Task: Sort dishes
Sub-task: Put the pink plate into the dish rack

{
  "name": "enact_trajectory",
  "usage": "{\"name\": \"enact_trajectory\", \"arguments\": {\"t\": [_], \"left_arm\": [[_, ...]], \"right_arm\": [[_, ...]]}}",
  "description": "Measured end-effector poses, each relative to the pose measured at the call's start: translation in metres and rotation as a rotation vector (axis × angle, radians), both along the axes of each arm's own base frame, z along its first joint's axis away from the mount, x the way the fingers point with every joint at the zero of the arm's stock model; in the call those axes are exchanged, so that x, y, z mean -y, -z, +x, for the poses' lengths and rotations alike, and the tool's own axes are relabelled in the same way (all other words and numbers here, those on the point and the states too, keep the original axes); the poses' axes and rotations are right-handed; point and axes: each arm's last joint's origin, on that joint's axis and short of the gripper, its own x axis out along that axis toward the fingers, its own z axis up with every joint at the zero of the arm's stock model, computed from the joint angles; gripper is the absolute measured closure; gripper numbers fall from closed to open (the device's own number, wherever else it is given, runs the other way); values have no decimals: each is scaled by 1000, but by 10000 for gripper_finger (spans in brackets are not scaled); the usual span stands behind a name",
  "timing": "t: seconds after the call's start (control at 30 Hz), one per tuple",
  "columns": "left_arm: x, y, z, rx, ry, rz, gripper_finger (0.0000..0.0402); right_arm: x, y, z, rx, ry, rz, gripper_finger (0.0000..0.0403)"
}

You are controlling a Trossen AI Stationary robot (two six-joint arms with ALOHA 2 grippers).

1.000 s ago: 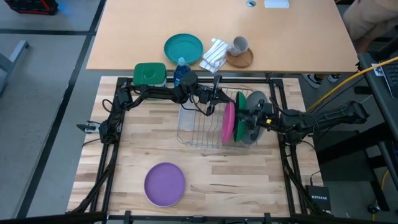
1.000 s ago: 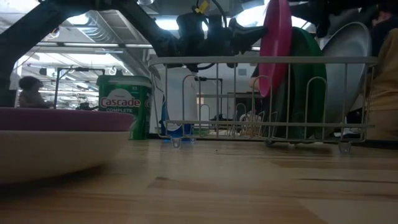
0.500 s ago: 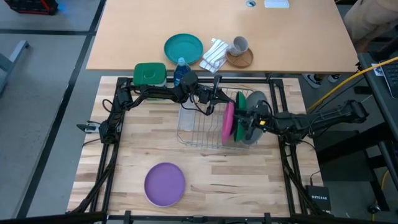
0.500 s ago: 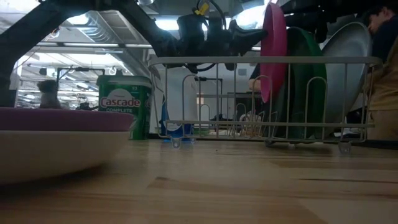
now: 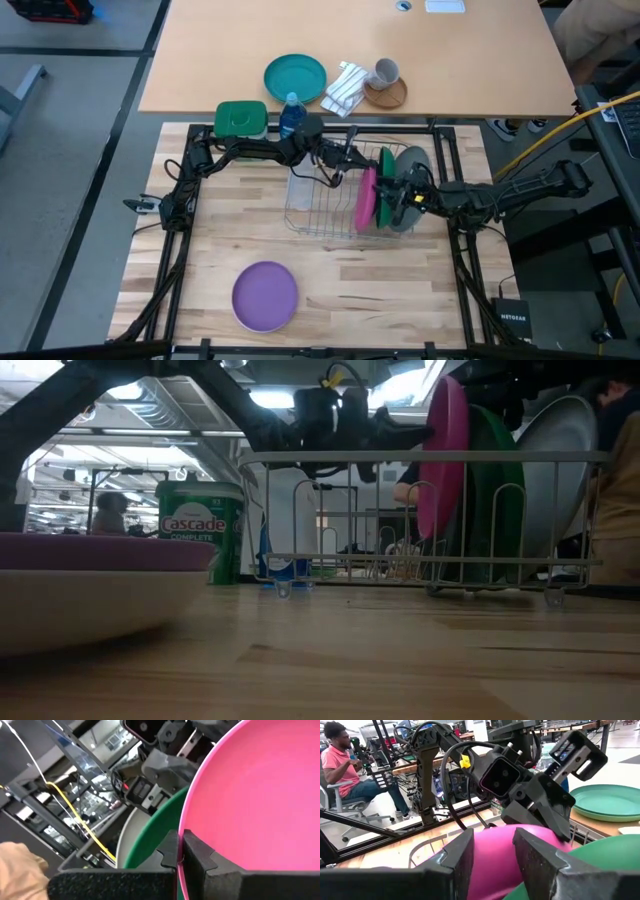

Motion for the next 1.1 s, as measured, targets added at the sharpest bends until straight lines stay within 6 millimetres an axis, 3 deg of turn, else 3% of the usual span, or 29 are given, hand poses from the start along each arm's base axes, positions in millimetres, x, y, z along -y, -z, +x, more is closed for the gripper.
{"name": "enact_trajectory", "arguments": {"t": [0.43, 0.7, 1.1], "left_arm": [[8, 0, 2, 5, 57, 17, 401], [11, 0, 2, 0, 79, 17, 401], [11, 0, 2, -6, 86, 13, 401]], "right_arm": [[0, 0, 0, -3, 0, 0, 256], [-2, -19, 1, -96, -83, -22, 255], [-3, -28, 3, -186, -86, 9, 255]]}}
